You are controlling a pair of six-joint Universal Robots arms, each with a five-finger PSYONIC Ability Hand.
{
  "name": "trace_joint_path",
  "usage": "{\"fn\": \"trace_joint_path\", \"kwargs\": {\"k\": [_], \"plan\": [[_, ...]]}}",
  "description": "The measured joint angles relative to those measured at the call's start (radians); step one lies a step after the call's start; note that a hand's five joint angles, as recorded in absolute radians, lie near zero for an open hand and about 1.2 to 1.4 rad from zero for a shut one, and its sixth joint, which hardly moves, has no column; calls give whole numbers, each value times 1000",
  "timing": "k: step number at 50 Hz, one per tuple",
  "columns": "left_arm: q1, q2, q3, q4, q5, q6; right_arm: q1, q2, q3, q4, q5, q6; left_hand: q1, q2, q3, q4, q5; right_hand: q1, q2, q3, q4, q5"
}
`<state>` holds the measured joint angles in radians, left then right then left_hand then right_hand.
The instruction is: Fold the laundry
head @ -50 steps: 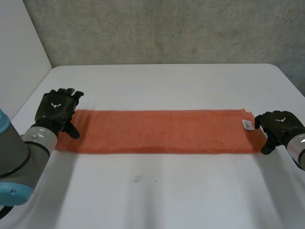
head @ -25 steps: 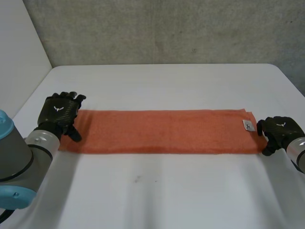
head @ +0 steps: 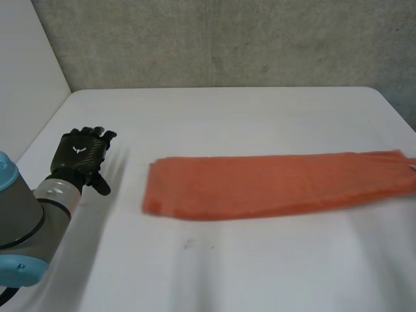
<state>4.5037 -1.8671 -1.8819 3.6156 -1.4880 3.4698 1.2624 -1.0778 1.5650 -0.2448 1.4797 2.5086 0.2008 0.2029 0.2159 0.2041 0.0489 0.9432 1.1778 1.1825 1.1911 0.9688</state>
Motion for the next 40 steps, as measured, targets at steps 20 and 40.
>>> {"fn": "trace_joint_path", "kwargs": {"k": [20,40], "plan": [[0,0,-3,0,0,0,432,-65,-83,-8,-76,0,0,0,0,0,0,11,0,2,2,13],[0,0,-2,2,0,5,1161,336,-414,1,-96,-28,0,0,0,0,0,-261,-332,-328,-313,-268]]}}
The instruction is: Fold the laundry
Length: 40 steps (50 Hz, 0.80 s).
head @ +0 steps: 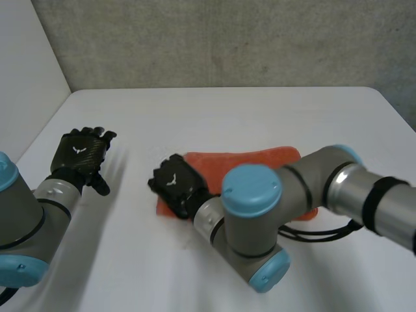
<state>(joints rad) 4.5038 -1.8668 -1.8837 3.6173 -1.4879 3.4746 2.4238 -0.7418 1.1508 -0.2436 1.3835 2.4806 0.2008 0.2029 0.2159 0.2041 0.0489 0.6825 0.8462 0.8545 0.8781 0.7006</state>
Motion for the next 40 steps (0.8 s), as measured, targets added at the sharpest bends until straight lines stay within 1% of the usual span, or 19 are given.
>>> {"fn": "trace_joint_path", "kwargs": {"k": [1,2,3,4,5,6,8,10,13,16,17,23,25,26,29,30,31,33,40], "plan": [[0,0,0,0,0,0,3,4,0,0,7,-2,0,0,0,0,0,-98,-83,-81,-102,-98],[0,0,0,0,0,0,3,4,0,0,7,-2,0,0,0,0,0,-98,-83,-81,-102,-98],[0,0,0,0,0,0,5,5,1,0,14,-4,0,0,0,0,0,-235,-227,-222,-243,-236],[0,0,-1,0,0,0,4,-7,10,2,58,-8,0,0,0,0,0,-444,-543,-543,-556,-543],[-1,0,-1,0,0,0,2,-14,14,3,73,-8,0,0,0,0,0,-457,-567,-571,-586,-571],[-1,0,-1,0,0,0,2,-14,14,3,73,-8,0,0,0,0,0,-457,-567,-571,-586,-571],[-1,0,-1,0,0,0,-14,-50,34,10,128,-4,0,0,0,0,0,-474,-622,-639,-644,-633],[-1,0,-1,0,0,0,-62,-116,76,33,178,20,0,0,0,0,0,-474,-622,-641,-644,-635],[-2,0,-2,0,0,0,-141,-205,146,71,212,74,0,0,0,0,0,-474,-622,-641,-644,-635],[-2,0,-3,0,0,0,-204,-262,205,99,214,127,0,0,0,0,0,-474,-622,-641,-644,-635],[-3,0,-3,0,0,0,-268,-305,265,123,200,180,0,0,0,0,0,-474,-622,-641,-644,-635],[-4,-1,-4,-1,0,1,-399,-365,398,152,141,265,0,0,0,0,0,-468,-613,-623,-639,-627],[-7,-1,-4,-1,0,1,-484,-385,486,151,99,291,0,0,0,0,0,-436,-556,-566,-595,-578],[-8,-2,-5,-1,-1,1,-507,-387,508,148,88,294,0,0,0,0,0,-312,-422,-425,-452,-455],[-9,-2,-6,-2,-1,1,-534,-388,533,142,75,296,0,0,0,0,0,-280,-388,-391,-417,-423],[-12,-2,-9,-1,-1,1,-582,-386,572,123,49,295,0,0,0,0,0,-18,-58,-74,-98,-119],[-13,-2,-11,-1,-1,1,-595,-385,579,116,42,294,0,0,0,0,0,94,131,103,79,53],[-14,-2,-13,-1,-1,1,-606,-382,585,106,32,293,0,0,0,0,0,192,286,273,252,217],[-23,0,-17,-1,-1,1,-612,-381,528,46,11,294,0,0,0,0,0,253,327,327,313,278]]}}
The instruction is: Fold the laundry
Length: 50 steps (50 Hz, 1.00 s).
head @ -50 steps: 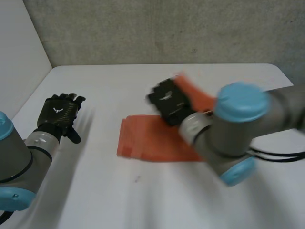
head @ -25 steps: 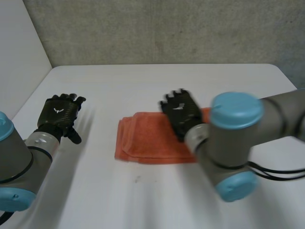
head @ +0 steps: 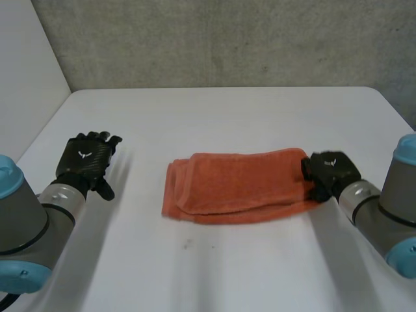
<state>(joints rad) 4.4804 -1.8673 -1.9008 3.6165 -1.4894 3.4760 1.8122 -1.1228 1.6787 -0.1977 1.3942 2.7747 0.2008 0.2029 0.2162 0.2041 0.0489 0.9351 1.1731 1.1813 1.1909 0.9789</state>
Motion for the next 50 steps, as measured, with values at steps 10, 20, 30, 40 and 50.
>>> {"fn": "trace_joint_path", "kwargs": {"k": [10,20,30,40,50], "plan": [[-5,2,0,-1,0,0,234,29,-289,60,6,-4,0,0,0,0,0,1,0,3,0,10],[-9,19,6,-13,-2,-6,560,280,-551,190,6,-125,0,0,0,0,0,-5,-59,-61,-60,-35],[-90,68,73,-44,-2,-51,598,284,-581,184,119,-43,0,0,0,0,0,-686,-893,-916,-919,-885],[-259,-11,289,-123,-2,-266,461,174,-509,166,188,250,2,1,0,0,0,-710,-933,-952,-941,-913],[-377,-289,550,-341,-33,-378,373,240,-507,226,134,354,2,1,0,0,0,-710,-933,-952,-950,-913]]}}
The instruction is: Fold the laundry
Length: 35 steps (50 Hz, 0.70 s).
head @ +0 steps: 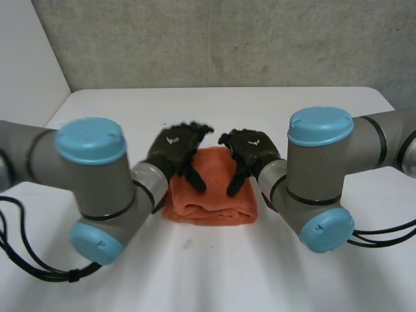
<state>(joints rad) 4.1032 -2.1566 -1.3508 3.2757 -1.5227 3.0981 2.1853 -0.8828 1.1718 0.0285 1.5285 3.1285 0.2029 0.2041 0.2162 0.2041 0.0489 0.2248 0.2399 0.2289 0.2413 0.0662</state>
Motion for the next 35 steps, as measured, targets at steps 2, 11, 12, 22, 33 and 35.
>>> {"fn": "trace_joint_path", "kwargs": {"k": [2,11,12,22,33,35], "plan": [[-1,-37,16,-24,-23,1,-6,20,-11,14,-3,-1,0,0,0,0,0,0,0,0,-1,0],[34,-121,4,-65,-149,43,-20,123,-113,123,-4,-20,-2,-1,0,0,0,-18,0,0,-1,-7],[34,-121,4,-65,-149,43,-20,123,-113,123,-4,-20,-2,-1,0,0,0,-18,0,0,-1,-7],[41,64,-18,-65,-148,100,-24,16,-151,154,-5,-19,-2,-1,0,0,0,-20,0,-2,-1,-8],[136,364,61,-206,-123,85,-169,-397,-19,103,89,-33,-2,-1,0,0,0,-20,0,-10,-1,-8],[181,408,75,-262,-102,71,-212,-458,26,99,97,-41,-2,-1,0,0,0,-20,0,-10,-1,-8]]}}
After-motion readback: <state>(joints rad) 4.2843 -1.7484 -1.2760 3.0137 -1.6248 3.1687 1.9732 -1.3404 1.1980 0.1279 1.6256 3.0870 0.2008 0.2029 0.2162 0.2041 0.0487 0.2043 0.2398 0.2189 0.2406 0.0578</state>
